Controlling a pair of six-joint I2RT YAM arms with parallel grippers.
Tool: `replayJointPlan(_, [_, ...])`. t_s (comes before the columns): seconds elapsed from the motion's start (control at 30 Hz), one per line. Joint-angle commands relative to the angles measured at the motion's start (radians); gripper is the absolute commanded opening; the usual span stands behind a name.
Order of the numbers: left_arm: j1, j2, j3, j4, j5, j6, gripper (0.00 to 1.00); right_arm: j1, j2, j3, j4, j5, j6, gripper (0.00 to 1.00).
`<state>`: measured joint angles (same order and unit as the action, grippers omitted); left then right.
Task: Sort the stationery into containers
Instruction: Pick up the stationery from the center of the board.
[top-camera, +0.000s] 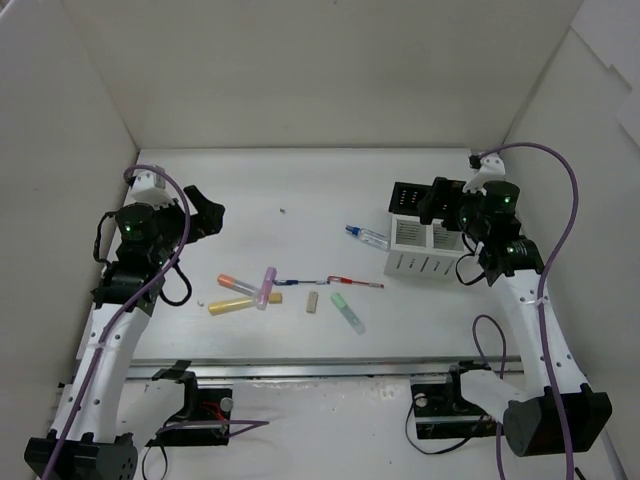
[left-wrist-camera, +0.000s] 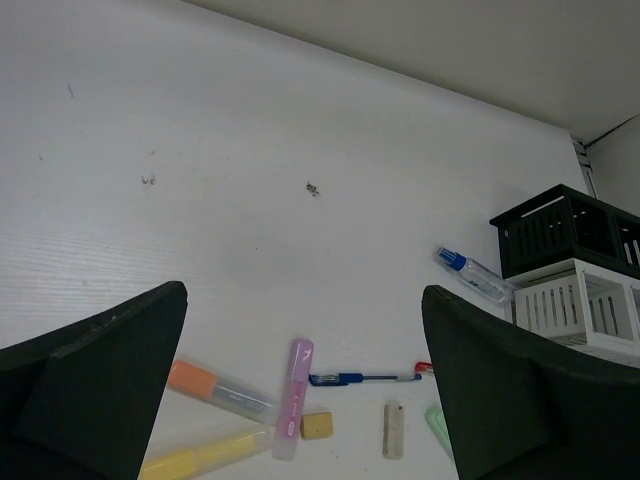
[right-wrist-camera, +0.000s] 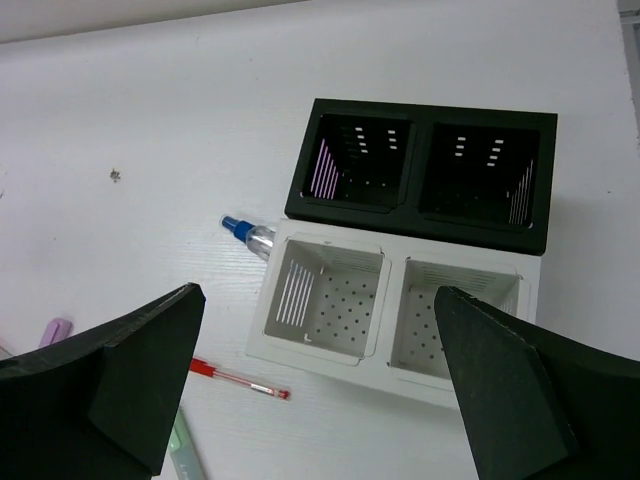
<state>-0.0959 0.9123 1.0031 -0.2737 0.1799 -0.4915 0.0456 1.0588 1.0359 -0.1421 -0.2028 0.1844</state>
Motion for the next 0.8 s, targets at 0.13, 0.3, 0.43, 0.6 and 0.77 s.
replayJointPlan(0.13, [0.005, -0.076, -0.055, 0.088, 0.015, 0.031, 1.00, 0.010, 0.105, 0.133, 0.009, -0.279, -0.175, 0.98])
replayJointPlan(0.3, [0.005, -0.082, -0.075, 0.051, 0.006, 0.039, 1.00, 0.186, 0.300, 0.370, -0.138, -0.203, -0.357, 0.98])
replayJointPlan(0.43, [0.005, -0.090, -0.101, 0.028, 0.012, 0.039, 1.00, 0.367, 0.490, 0.538, -0.304, -0.054, -0.592, 0.98])
replayJointPlan(0.6, [0.005, -0.110, -0.116, -0.013, -0.009, 0.047, 1.00, 0.439, 0.779, 0.816, -0.543, 0.049, -0.759, 0.98])
replayJointPlan(0.77, [0.005, -0.121, -0.143, 0.005, -0.010, 0.047, 1.00, 0.476, 1.038, 0.992, -0.704, 0.265, -0.792, 0.98])
